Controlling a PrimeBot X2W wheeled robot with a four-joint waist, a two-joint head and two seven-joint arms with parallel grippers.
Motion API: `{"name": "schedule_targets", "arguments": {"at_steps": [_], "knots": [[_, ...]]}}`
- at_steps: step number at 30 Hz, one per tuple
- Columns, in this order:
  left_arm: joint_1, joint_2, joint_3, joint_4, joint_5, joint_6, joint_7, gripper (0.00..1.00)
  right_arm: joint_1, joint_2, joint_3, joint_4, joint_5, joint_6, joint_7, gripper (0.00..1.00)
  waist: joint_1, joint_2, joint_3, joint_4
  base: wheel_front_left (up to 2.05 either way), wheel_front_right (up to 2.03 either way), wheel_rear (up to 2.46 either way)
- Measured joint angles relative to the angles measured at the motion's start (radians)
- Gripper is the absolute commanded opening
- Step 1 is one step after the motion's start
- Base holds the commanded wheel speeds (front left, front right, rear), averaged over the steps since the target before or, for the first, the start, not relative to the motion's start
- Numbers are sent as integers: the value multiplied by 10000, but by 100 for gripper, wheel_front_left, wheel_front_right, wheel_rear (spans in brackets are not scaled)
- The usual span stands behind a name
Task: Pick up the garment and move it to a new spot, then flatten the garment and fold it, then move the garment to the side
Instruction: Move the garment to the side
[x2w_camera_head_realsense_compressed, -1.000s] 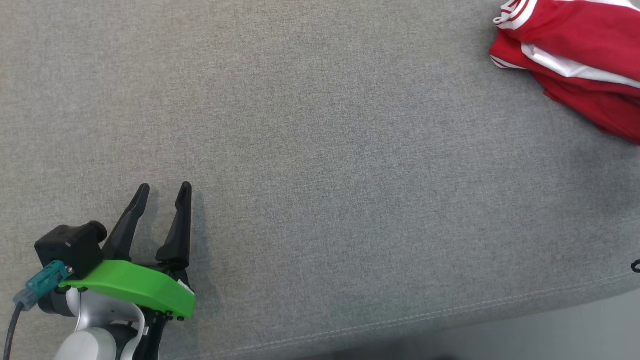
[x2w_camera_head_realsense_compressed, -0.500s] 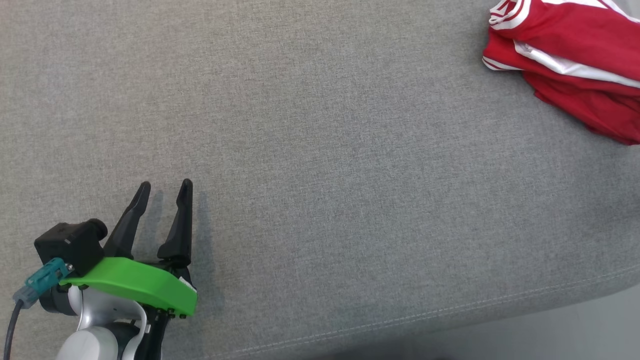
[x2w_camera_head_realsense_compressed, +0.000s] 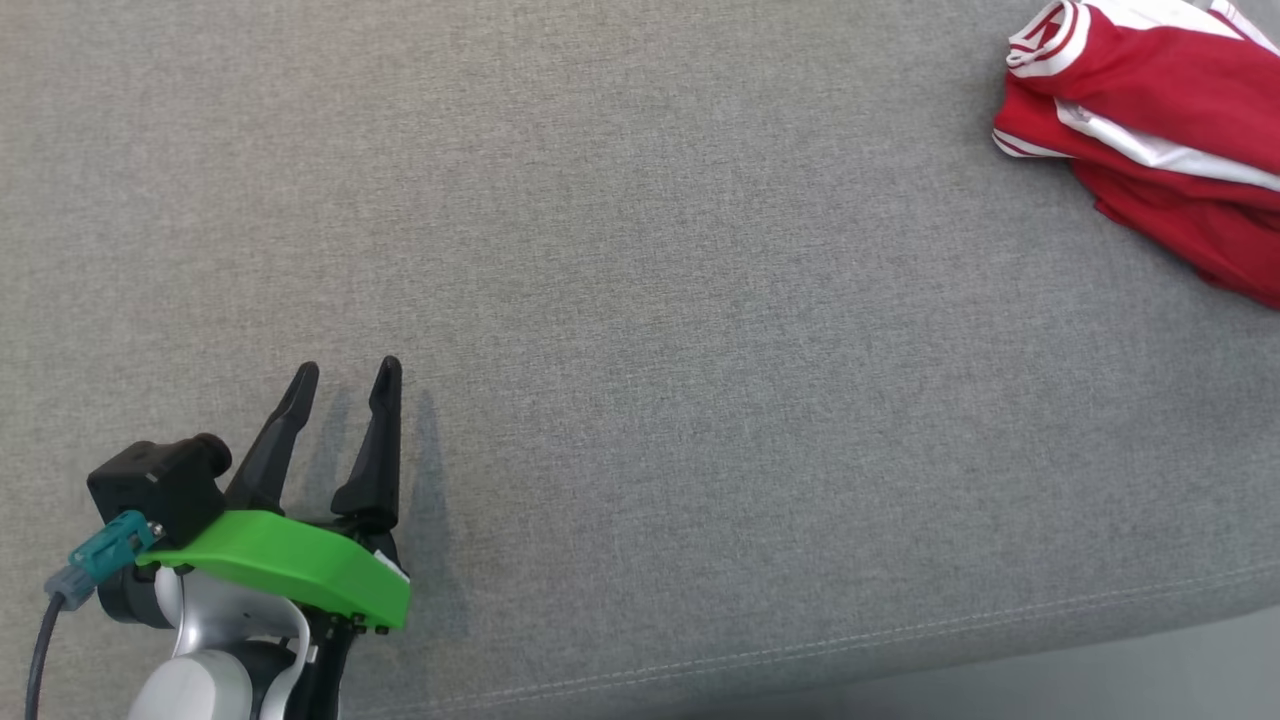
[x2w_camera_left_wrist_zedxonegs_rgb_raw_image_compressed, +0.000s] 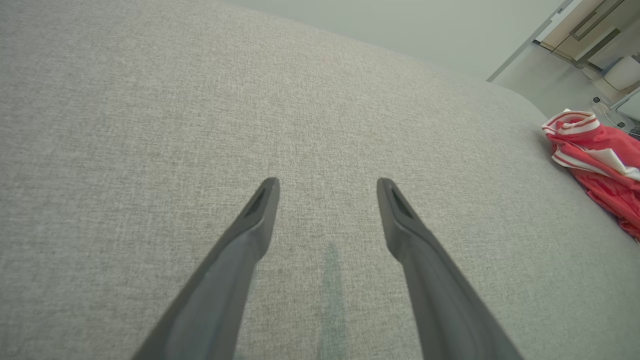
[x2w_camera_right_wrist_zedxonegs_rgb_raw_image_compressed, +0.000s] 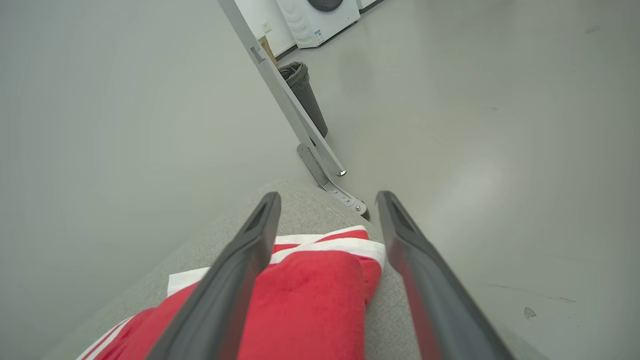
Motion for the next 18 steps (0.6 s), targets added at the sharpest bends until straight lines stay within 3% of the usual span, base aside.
{"name": "schedule_targets", "arguments": {"at_steps": [6, 18], "knots": [[2, -201, -148, 52, 0, 0, 13, 100, -428, -92, 545, -86, -681, -40, -69, 100, 0, 0, -145, 232, 0, 0, 0], [1, -334, -234, -59, -2, 0, 40, 100, -331, 1028, 577, 1365, -165, -194, 151, 100, 0, 0, -37, 871, 0, 0, 0]]}}
